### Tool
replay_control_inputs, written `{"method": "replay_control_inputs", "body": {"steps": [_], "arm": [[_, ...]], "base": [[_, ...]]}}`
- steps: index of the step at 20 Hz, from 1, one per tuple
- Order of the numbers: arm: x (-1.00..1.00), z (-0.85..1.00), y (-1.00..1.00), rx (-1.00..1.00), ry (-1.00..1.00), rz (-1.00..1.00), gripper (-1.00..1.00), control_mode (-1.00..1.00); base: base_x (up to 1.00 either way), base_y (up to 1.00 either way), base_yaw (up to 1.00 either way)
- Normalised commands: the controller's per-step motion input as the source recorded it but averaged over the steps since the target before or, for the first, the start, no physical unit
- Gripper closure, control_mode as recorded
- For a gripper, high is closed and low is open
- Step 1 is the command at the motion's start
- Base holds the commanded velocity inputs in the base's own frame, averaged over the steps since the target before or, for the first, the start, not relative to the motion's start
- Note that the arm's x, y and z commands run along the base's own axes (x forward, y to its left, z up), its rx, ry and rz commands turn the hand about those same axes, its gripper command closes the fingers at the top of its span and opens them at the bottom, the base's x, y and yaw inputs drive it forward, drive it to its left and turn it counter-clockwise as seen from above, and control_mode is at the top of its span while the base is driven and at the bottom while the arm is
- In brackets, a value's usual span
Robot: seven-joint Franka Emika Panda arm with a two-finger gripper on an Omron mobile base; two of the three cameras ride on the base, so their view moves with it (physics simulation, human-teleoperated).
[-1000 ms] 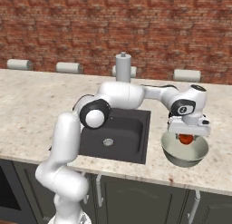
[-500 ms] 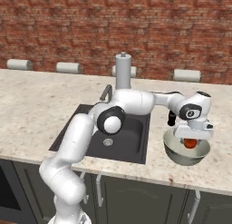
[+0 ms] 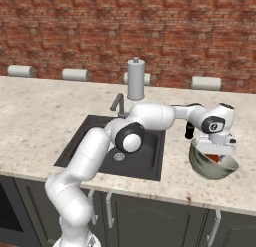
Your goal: Pick the tomato from the sink and place it in the bowl. Then pick the bowl and place it in the microwave. Then close the microwave door and press the start button.
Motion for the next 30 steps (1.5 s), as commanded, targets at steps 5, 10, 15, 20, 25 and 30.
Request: {"method": "replay_control_inputs", "body": {"steps": [5,10,15,20,25,30], "arm": [[-0.34,0.2,0.18,-0.07,-0.09,0.0,-1.0,-1.0],[-0.46,0.23,0.29,-0.1,-0.11,0.0,-1.0,-1.0],[-0.62,0.08,0.78,-0.23,-0.14,0.0,-1.0,-1.0],[-0.67,0.01,1.0,-0.34,-0.21,0.0,-1.0,-1.0],[-0.44,0.0,0.56,-0.22,-0.14,0.01,-1.0,-1.0],[-0.07,0.0,0.04,-0.07,0.0,0.02,-1.0,-1.0]], "base": [[0.0,0.0,0.0],[0.0,0.0,0.0],[0.0,0.0,0.0],[0.0,0.0,0.0],[0.0,0.0,0.0],[0.0,0.0,0.0]]}}
